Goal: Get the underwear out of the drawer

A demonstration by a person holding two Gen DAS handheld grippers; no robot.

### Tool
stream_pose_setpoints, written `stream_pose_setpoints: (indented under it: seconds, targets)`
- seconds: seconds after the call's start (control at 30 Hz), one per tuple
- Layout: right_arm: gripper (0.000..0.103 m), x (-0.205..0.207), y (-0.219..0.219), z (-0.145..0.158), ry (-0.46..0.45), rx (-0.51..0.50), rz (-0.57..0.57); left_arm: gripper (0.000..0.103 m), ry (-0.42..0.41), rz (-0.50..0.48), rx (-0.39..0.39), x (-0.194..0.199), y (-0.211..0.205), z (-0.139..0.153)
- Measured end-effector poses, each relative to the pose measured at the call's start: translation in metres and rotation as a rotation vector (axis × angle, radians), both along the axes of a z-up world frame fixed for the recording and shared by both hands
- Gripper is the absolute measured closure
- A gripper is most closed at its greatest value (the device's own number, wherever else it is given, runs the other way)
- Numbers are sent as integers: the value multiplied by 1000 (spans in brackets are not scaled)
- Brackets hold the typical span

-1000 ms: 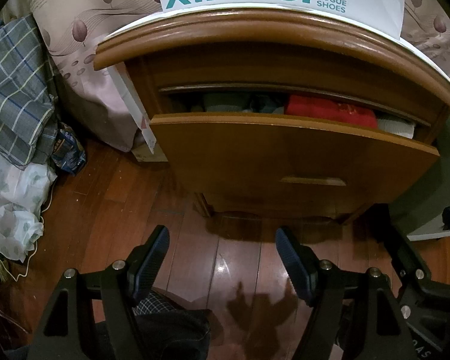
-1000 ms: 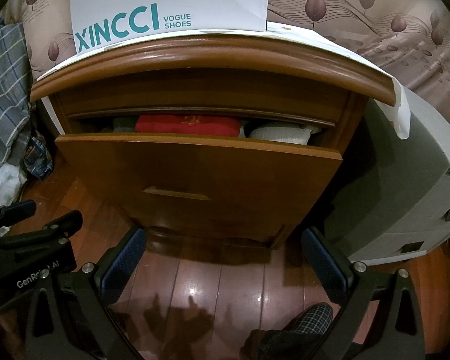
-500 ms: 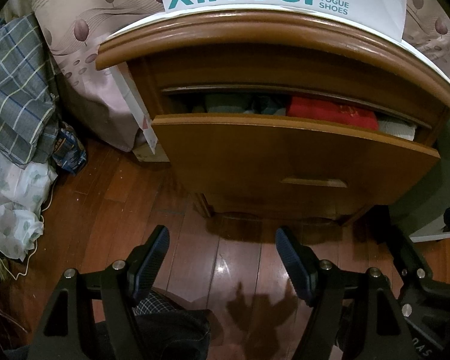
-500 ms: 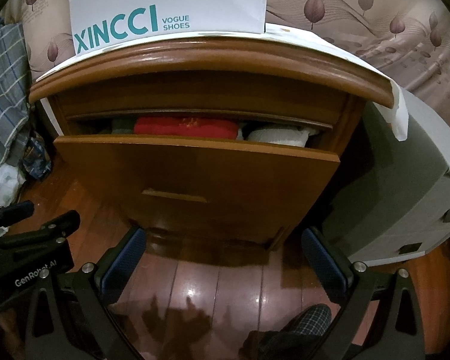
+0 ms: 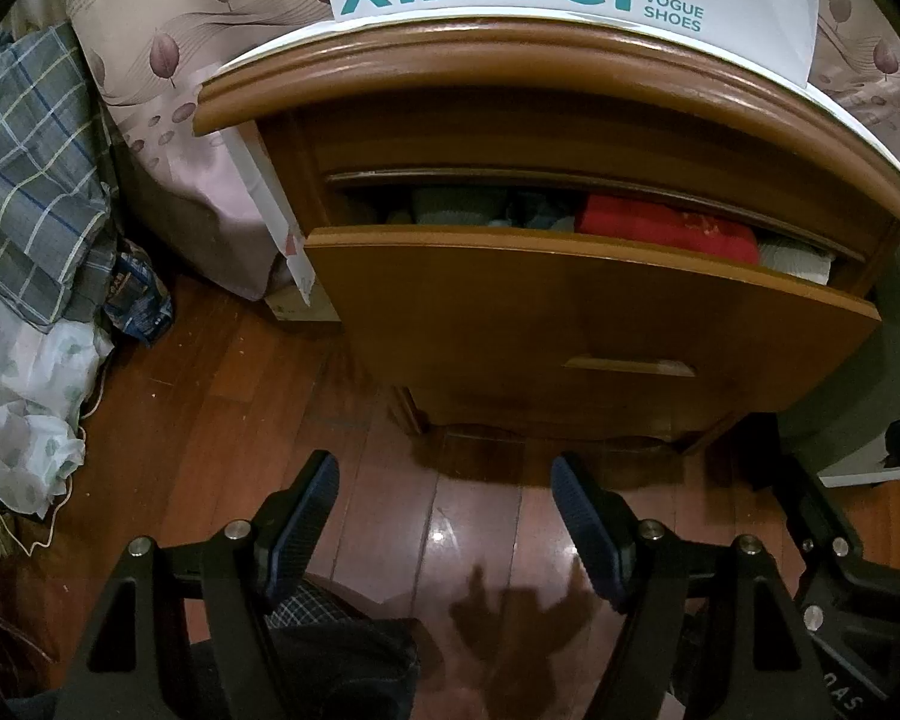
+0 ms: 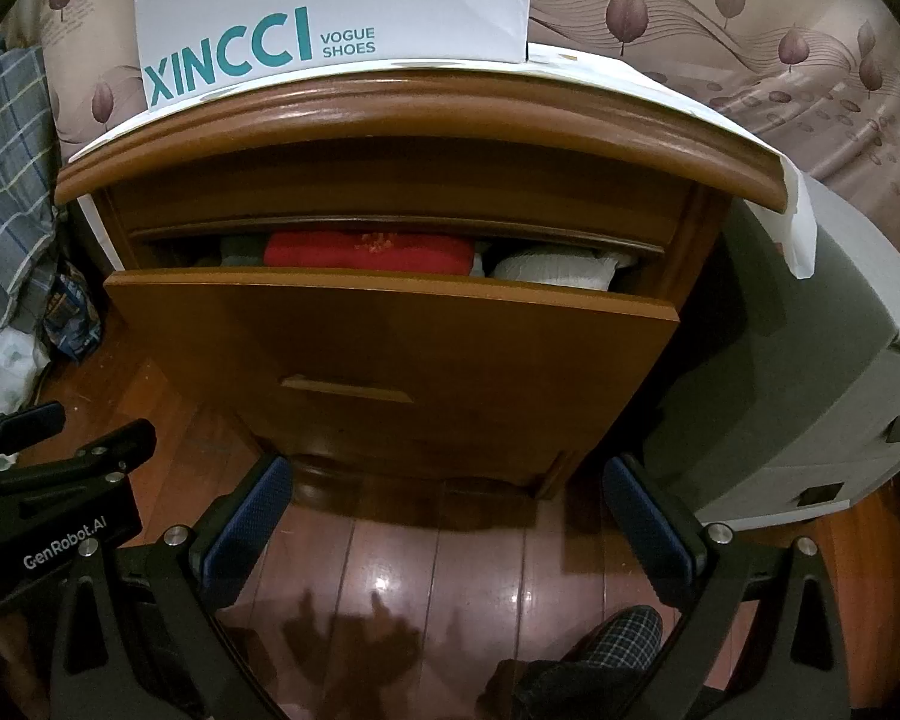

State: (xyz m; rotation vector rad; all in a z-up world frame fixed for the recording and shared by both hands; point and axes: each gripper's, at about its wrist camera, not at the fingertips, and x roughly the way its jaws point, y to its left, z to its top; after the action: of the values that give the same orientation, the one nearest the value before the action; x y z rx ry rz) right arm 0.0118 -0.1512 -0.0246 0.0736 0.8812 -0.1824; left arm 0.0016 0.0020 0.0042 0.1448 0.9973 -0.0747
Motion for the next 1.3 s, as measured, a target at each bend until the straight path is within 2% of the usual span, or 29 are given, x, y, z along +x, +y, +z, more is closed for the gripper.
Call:
stream_pose_setpoints:
  seconds: [0.43, 0.63, 0.77, 1.07, 1.3]
  targets:
    - [1, 1, -1, -2, 12, 7, -1, 28, 35, 16, -53, 5, 9, -4]
    - [1, -1, -4, -2, 17, 18, -13, 28, 81, 36, -140, 10, 18, -1]
    - [1, 0, -8, -2, 28, 39, -28, 28, 85, 75, -228, 14, 27, 5]
    - [1, 1, -24, 4, 22, 89, -73, 28, 162, 237, -503, 33, 45, -3]
    - [1, 0, -30, 8, 21, 131, -86, 28, 191, 378, -623, 62, 50, -21]
